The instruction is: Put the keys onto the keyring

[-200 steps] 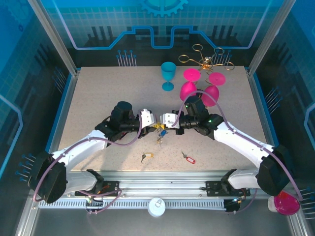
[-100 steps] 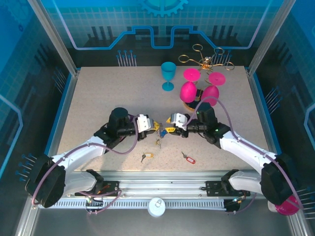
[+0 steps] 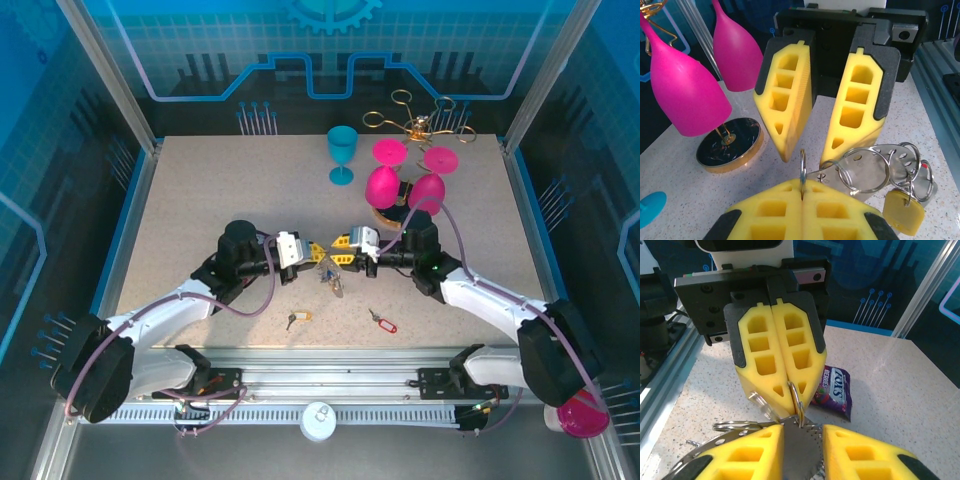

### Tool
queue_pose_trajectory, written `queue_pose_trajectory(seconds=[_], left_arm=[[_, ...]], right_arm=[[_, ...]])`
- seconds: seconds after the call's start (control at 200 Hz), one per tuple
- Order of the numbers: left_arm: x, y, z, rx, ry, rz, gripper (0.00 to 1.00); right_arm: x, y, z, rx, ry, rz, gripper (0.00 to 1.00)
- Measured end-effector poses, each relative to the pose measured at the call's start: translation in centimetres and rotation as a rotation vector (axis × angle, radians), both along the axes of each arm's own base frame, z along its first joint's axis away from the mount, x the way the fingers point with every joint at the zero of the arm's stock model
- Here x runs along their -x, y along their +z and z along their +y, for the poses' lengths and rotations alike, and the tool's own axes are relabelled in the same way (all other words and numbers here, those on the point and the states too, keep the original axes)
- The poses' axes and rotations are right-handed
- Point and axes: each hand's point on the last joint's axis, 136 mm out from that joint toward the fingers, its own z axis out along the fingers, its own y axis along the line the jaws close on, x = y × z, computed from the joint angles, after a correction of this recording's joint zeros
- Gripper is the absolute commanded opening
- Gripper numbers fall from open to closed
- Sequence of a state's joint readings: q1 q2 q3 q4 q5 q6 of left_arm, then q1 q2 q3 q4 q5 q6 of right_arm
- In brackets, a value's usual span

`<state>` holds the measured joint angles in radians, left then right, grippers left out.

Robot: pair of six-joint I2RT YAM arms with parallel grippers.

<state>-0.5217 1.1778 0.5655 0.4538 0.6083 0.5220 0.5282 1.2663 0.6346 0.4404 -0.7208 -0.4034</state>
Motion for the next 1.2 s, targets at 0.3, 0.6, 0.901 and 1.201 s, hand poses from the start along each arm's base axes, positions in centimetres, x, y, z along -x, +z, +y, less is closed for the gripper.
queue_pose_trajectory(seconds=[0.3, 0.6, 0.901, 1.201], left_arm=[[0.3, 0.1, -0.1, 0.004, -0.017, 0.002, 0.00], [0.2, 0.0, -0.1, 0.005, -0.015, 0.006, 0.05], [-0.1, -0.4, 0.1, -0.024, 0.009, 0.024, 0.24], [-0.1, -0.6, 0.2, -0.068, 0.001, 0.028, 0.22]], right_arm=[[0.2, 0.2, 0.4, -0.026, 0.031, 0.012, 0.18], [0.3, 0.1, 0.5, -0.029, 0.044, 0.022, 0.00], [0.3, -1.0, 0.4, 0.073, 0.039, 0.012, 0.00], [0.5, -1.6, 0.3, 0.147, 0.041, -0.012, 0.00]])
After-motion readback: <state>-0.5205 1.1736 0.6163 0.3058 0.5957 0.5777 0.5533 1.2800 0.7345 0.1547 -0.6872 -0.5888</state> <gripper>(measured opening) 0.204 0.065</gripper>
